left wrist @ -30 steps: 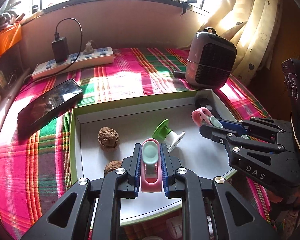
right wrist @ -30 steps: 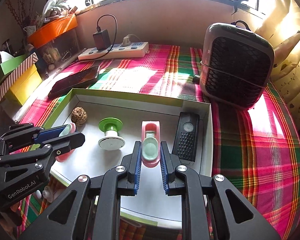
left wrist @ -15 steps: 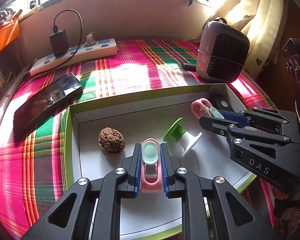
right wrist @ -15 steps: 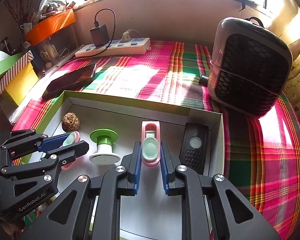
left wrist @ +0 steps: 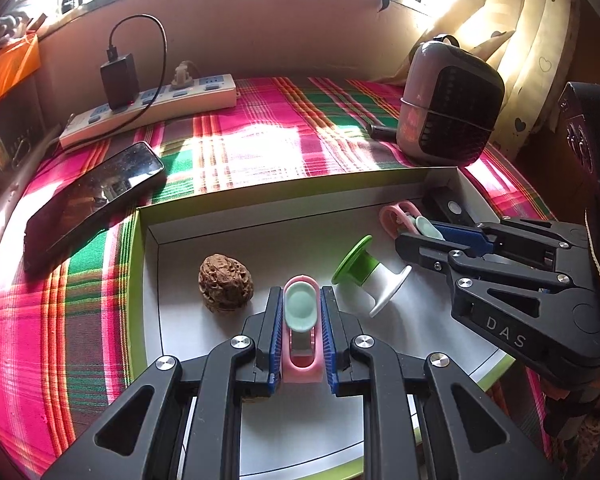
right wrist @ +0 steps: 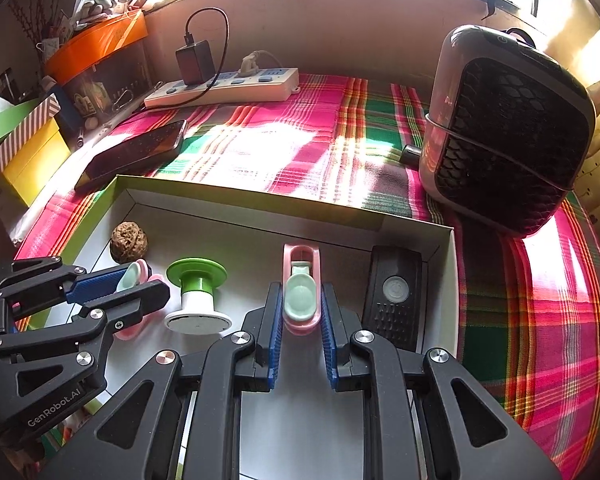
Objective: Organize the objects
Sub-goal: 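Lower the pink clips into the box and open both grippers, then withdraw both grippers from the box back over the cloth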
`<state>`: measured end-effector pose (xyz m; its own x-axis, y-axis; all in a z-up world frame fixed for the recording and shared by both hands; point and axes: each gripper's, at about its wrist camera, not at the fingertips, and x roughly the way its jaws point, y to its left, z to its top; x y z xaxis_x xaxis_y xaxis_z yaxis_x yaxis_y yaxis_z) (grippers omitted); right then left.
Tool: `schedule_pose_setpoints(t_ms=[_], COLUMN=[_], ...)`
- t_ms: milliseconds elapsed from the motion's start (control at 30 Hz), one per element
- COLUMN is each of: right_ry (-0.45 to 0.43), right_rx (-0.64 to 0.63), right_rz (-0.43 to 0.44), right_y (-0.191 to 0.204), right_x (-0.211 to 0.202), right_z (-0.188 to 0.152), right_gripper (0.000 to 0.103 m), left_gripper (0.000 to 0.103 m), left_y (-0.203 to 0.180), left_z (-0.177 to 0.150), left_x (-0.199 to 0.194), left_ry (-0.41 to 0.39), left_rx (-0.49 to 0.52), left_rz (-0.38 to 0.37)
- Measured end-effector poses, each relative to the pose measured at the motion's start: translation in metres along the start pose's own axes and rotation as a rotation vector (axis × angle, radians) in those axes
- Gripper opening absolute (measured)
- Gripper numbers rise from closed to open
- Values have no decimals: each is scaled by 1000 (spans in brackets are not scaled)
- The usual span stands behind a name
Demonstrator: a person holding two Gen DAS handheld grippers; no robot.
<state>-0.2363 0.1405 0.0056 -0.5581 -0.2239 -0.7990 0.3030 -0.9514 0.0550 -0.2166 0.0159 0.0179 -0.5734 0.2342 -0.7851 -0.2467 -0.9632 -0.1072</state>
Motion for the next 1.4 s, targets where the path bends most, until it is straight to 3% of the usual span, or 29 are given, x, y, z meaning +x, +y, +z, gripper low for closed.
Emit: schedule_pose_setpoints(t_ms=[500, 733, 967, 1400], right_ry=[-12, -16, -16, -29], right_rx=[0, 5, 7, 22], right_rz=[-16, -17, -17, -14], right_y=[1, 1, 1, 3], right_x=[-1, -2, -2, -9], right_z=[-2, -4, -4, -8], right_gripper=[18, 26, 28, 33], left_gripper=[17, 21, 29, 31], left_y=[-2, -3, -3, -3], left_z=[-1, -1, -1, -4], left_x=[0, -1, -1, -6], left_ry=[0, -6, -2, 2], left_rx=[1, 5, 5, 7], left_rz=[-5, -15, -7, 1])
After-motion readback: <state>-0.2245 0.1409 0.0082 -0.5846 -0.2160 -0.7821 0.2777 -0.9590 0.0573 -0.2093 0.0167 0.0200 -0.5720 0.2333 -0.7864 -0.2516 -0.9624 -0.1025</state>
